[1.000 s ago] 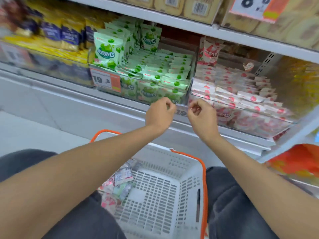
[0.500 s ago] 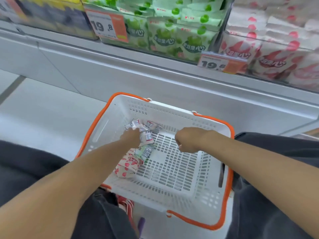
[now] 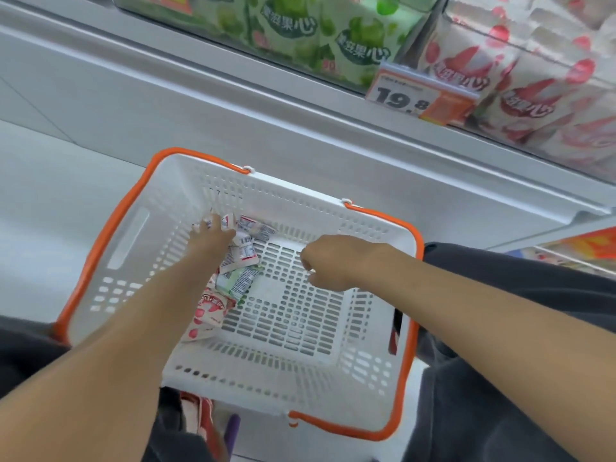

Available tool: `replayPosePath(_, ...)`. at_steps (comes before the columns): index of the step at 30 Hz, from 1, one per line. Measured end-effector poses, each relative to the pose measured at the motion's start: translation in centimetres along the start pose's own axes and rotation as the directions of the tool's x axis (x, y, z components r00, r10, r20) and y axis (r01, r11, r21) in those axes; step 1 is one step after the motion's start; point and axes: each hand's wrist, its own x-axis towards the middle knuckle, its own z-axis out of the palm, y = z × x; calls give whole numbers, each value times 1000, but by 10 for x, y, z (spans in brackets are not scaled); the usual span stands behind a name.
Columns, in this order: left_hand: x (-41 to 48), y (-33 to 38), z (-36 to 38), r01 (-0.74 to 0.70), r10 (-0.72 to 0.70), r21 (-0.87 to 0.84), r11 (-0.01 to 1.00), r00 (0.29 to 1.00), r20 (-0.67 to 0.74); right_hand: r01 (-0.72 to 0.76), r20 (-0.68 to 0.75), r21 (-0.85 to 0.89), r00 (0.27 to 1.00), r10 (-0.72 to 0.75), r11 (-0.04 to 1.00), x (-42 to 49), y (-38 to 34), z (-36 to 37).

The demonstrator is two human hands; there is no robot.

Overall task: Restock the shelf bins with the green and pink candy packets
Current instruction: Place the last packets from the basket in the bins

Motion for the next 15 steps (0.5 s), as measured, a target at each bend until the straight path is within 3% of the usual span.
replayPosePath(5,-12,1,-14,-6,3,-88,996,1000,-31,-31,13,-18,999,31,999,-8,6,0)
replayPosePath(8,-30,12,-35,19,-24,-308,951,1000,-13,-37,22,-36,999,38,999,-14,10,-6)
replayPosePath(11,-46,33,-83,-12,91,-507,862,987,130,-67,-47,1,997,67,998,-16,18,-15)
replayPosePath(15,-82,56,-161,107,250,-762,639,908,337,-3,-202,294,977,65,956,-31,24,-27)
